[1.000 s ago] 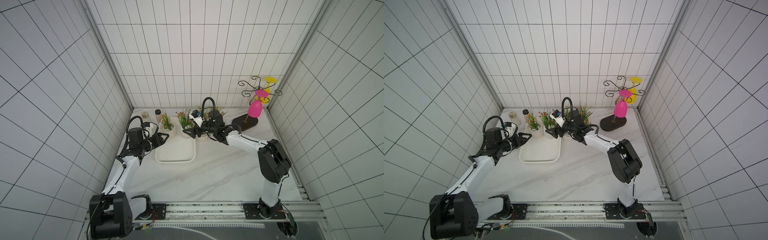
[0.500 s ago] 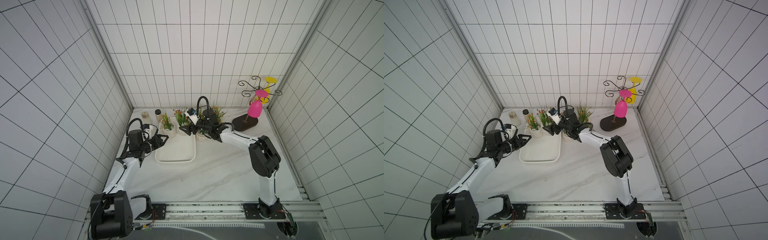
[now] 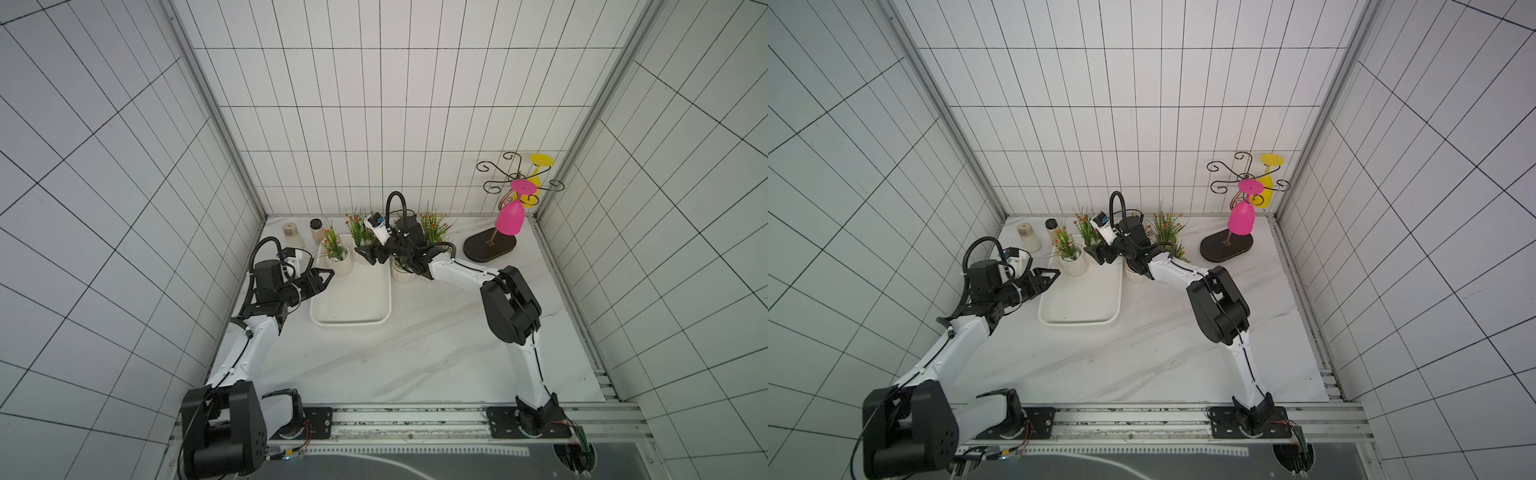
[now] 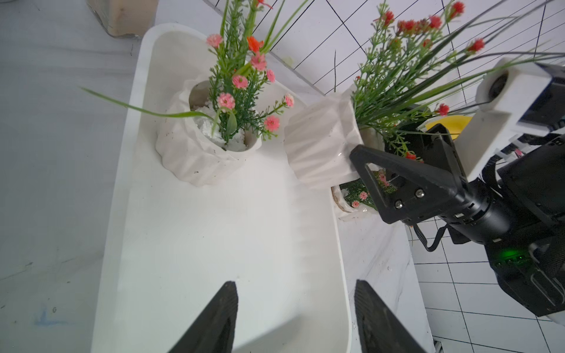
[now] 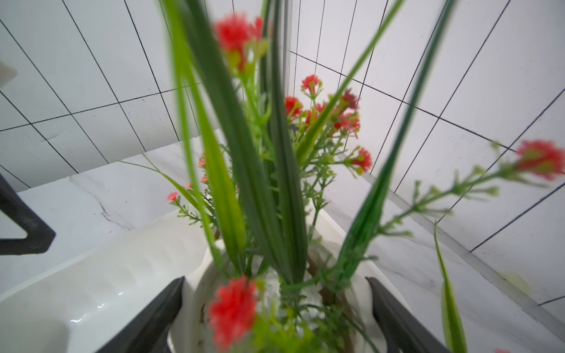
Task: Put the potted gypsophila into the storage box
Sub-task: Place the baby's breath potted plant at the storage box.
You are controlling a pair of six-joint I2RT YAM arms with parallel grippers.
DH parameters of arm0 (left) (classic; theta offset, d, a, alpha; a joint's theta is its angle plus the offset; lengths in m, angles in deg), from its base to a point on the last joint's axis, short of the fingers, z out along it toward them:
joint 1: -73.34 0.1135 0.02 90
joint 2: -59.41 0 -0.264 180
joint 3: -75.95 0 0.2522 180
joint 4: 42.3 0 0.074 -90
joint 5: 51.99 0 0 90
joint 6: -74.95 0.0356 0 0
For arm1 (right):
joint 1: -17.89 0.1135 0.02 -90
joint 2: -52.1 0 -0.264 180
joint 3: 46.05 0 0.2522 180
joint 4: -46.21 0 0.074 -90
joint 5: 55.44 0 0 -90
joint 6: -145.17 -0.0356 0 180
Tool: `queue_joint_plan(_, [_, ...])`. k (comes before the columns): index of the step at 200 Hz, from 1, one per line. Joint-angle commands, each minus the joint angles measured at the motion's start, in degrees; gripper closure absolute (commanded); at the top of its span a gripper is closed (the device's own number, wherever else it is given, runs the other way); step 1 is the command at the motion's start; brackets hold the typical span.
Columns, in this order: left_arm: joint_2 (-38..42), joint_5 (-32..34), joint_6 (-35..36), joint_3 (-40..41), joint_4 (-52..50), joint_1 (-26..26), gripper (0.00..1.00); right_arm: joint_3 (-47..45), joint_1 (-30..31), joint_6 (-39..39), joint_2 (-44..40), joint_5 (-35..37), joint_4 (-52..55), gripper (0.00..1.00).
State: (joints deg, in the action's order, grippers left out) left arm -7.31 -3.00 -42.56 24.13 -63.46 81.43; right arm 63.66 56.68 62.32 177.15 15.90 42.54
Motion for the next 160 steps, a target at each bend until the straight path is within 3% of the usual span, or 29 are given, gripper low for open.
queue_joint_plan(1, [-0.1, -0.5, -0.2, 0.8, 1.5, 0.6, 0.4, 8.7, 0.8, 0.5, 1.2, 2.3, -3.8, 0.24])
queue_joint_plan(160, [-0.2, -1.0, -0.2, 1.2, 1.3, 1.3, 0.39, 13.5, 0.9, -1.8, 10.4, 7.6, -7.4, 0.24])
